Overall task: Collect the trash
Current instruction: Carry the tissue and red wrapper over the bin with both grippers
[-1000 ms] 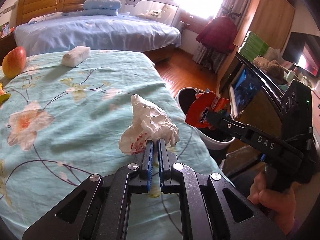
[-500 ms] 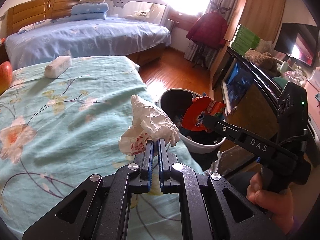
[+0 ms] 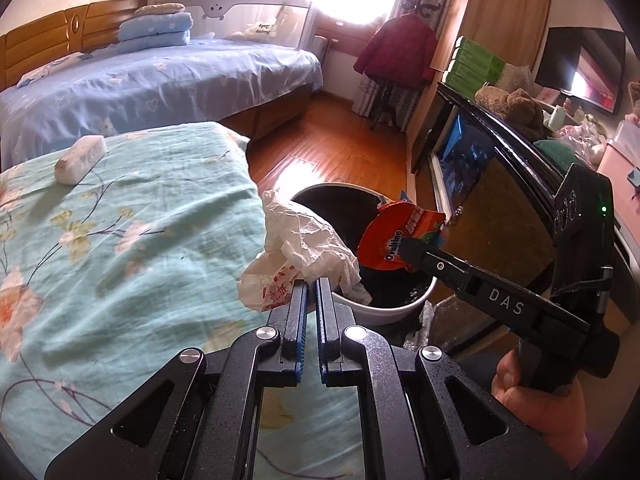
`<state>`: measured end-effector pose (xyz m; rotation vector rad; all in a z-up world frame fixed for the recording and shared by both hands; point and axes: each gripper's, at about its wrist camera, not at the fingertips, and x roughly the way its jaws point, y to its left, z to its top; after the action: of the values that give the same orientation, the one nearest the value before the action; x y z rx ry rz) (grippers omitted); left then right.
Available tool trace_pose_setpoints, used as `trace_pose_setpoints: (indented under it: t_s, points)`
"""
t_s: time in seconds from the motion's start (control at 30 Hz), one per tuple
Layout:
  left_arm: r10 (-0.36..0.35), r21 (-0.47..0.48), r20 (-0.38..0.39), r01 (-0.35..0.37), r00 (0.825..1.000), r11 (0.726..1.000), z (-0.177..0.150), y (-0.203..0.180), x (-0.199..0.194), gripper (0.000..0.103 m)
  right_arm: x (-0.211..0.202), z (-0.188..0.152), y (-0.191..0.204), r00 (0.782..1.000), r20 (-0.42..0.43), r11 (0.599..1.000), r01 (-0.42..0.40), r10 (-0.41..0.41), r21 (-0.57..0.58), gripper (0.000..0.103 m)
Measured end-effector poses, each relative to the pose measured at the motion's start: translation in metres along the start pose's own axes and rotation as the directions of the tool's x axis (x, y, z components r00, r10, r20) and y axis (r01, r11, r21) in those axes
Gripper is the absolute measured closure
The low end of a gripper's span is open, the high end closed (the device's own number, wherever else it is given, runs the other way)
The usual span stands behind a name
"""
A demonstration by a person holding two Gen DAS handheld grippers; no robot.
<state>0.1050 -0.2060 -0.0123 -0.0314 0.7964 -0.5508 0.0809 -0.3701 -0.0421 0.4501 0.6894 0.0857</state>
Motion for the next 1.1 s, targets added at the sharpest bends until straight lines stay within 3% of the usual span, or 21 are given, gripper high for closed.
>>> trace_pose_setpoints:
  t_s: [1.1]
  points:
    - [-0.007,0.04,-0.036,0.009,0.999,0.999,0.025,-0.019,0.04,0.099,0.016,0.022,-0.036,0.996,-0.017,0.996,0.085,-0.085,0.021,0.086]
